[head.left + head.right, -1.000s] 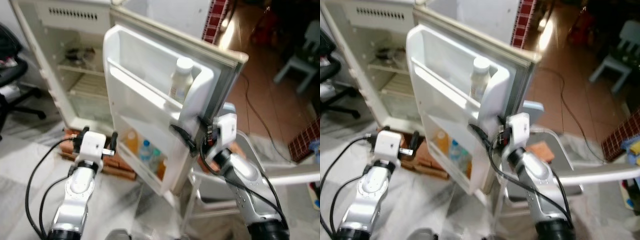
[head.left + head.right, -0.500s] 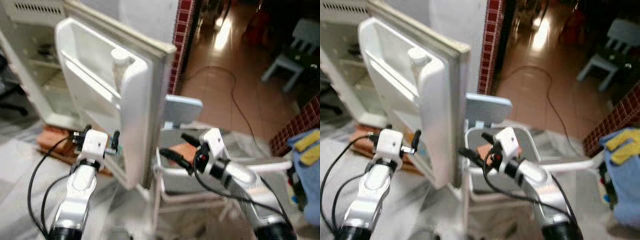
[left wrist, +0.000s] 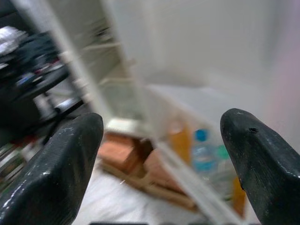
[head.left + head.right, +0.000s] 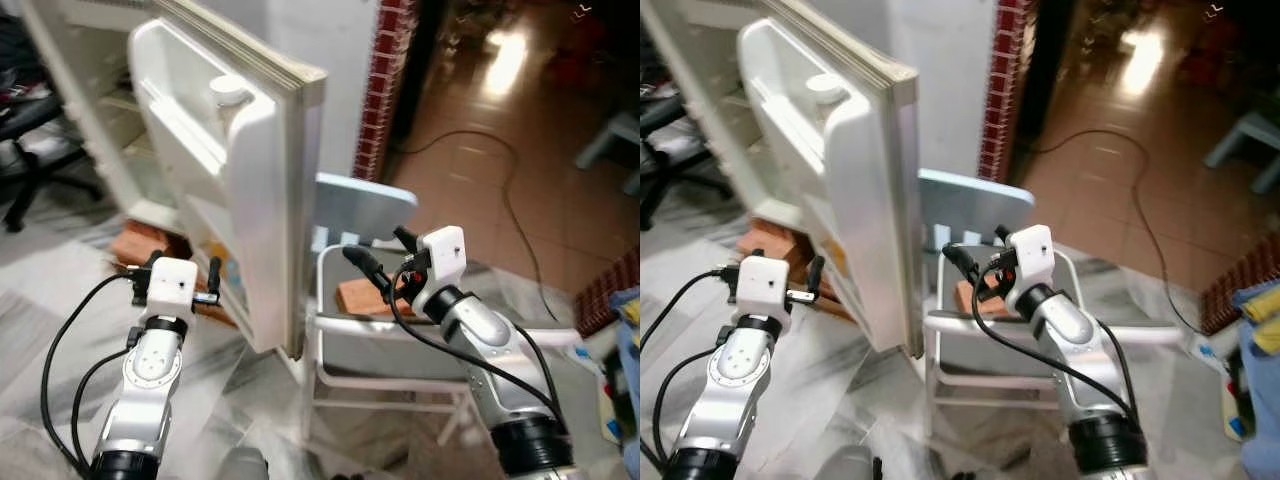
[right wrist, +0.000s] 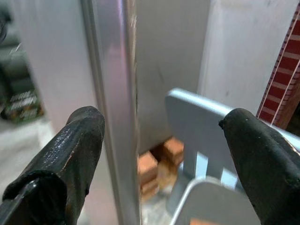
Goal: Restocking fridge
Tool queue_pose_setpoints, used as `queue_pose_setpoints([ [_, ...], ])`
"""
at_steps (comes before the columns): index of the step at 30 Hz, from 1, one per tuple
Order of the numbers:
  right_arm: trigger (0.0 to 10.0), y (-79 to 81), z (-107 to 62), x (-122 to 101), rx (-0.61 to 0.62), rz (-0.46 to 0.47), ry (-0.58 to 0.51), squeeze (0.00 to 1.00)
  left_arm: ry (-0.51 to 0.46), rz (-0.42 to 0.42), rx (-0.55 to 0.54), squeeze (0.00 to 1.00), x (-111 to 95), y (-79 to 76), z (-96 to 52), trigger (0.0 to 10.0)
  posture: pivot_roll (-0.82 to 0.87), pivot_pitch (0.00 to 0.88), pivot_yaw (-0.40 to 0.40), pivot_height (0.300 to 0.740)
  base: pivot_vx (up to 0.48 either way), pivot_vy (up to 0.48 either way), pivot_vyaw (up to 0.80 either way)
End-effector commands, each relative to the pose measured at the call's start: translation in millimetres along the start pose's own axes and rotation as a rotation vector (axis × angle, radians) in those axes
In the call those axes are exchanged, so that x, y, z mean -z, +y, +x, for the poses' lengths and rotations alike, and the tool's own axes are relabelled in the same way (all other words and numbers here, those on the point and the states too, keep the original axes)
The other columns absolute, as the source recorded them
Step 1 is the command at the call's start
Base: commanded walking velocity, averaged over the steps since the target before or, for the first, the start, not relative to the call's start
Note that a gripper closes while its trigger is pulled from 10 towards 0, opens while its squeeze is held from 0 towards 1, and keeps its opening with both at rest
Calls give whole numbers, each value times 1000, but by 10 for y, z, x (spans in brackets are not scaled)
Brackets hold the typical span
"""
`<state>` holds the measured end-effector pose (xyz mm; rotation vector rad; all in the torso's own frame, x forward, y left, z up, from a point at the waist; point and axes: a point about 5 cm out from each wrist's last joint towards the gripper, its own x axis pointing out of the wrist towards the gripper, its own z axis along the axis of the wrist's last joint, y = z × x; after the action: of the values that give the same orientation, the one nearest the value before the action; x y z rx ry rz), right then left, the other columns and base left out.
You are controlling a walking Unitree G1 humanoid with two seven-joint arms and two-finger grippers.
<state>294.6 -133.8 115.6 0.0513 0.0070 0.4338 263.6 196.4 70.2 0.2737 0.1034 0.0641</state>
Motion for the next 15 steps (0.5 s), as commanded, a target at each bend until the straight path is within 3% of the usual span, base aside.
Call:
queue_pose_setpoints([
  [1, 10000, -27, 35, -49, 41, -6, -24, 0, 10, -11, -27, 0, -3, 42, -4, 10000, 123, 0, -22, 740, 0, 0, 781],
  [4, 10000, 10, 87, -73, 46, -7, -39, 0, 24, -16, -22, 0, 6, 37, -6, 10000, 124, 0, -22, 740, 0, 0, 781],
  [9, 10000, 10, 137, -78, 58, -15, -46, 0, 106, -119, -38, 0, 89, 50, -20, 10000, 129, 0, -23, 740, 0, 0, 786],
  [15, 10000, -23, 240, -151, 68, -26, -70, 0, 131, -142, -26, 0, 116, 45, -35, 10000, 132, 3, -24, 740, 0, 0, 783],
])
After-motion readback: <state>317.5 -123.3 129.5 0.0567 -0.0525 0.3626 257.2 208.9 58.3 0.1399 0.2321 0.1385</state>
